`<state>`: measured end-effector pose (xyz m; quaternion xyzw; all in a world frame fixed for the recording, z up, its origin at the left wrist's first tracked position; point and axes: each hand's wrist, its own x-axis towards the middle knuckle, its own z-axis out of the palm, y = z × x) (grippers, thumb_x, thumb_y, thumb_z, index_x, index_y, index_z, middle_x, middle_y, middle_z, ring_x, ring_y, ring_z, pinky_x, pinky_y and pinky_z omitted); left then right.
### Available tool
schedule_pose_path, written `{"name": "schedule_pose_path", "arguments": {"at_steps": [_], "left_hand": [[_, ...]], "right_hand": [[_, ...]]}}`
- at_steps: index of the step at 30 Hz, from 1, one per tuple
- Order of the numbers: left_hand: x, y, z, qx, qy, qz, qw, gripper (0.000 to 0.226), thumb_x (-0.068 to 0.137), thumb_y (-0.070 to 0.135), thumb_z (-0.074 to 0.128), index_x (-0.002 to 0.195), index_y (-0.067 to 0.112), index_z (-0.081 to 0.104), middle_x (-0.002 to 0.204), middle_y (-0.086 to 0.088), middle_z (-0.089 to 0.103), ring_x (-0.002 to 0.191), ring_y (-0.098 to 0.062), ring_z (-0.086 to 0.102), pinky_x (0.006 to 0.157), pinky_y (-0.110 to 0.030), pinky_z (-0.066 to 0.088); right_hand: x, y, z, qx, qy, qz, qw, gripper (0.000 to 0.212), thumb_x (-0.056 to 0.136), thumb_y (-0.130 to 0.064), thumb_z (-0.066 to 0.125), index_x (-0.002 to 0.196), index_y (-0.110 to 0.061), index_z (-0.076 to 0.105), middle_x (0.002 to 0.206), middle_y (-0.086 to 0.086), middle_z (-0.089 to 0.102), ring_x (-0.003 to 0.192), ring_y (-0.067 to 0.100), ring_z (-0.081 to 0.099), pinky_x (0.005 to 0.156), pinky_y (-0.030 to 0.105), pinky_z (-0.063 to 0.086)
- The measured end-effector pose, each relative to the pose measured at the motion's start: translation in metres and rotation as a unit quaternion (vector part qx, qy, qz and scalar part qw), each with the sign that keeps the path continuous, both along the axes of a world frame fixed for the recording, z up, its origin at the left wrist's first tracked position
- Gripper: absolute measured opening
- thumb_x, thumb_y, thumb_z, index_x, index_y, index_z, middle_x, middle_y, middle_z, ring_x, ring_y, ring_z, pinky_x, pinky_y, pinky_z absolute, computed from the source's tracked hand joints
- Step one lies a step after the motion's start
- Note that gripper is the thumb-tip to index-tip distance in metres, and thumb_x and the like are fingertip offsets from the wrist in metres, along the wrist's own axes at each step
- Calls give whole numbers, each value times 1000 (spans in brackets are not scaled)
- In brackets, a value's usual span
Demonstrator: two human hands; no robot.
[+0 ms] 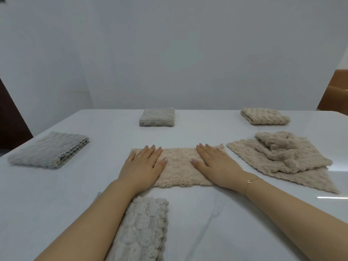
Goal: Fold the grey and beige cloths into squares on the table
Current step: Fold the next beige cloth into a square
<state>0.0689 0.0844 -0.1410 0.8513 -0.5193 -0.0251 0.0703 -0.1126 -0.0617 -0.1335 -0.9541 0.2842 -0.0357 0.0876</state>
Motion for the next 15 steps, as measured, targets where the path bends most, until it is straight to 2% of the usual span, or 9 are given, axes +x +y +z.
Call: {"name": "schedule_pose_path", "arguments": {"at_steps": [9, 13, 15], "left_hand": [[4, 0, 3, 0, 18, 74, 997, 63, 99, 51, 11, 152, 18, 8, 160, 5, 6, 147, -11, 2, 120, -38, 2], [4, -1, 4, -22, 26, 93, 995, 63, 100, 49, 13, 152, 14, 11, 160, 1, 9, 147, -13, 6, 120, -38, 4], [5, -2, 4, -36, 29, 93, 995, 63, 100, 48, 15, 152, 13, 12, 160, -1, 10, 147, -15, 7, 119, -38, 4]], "right_hand": [[-33, -27, 3, 34, -8, -37, 999, 64, 99, -51, 21, 153, -17, 9, 161, -3, 5, 147, 9, 3, 118, 26, 1], [-38, -26, 2, 32, -78, -49, 995, 63, 99, -49, 30, 152, -17, 17, 159, -3, 14, 146, 10, 11, 115, 23, 7], [-41, -26, 4, 42, -125, -22, 991, 65, 96, -50, 39, 151, -21, 22, 158, -6, 18, 145, 8, 13, 115, 24, 10]]}}
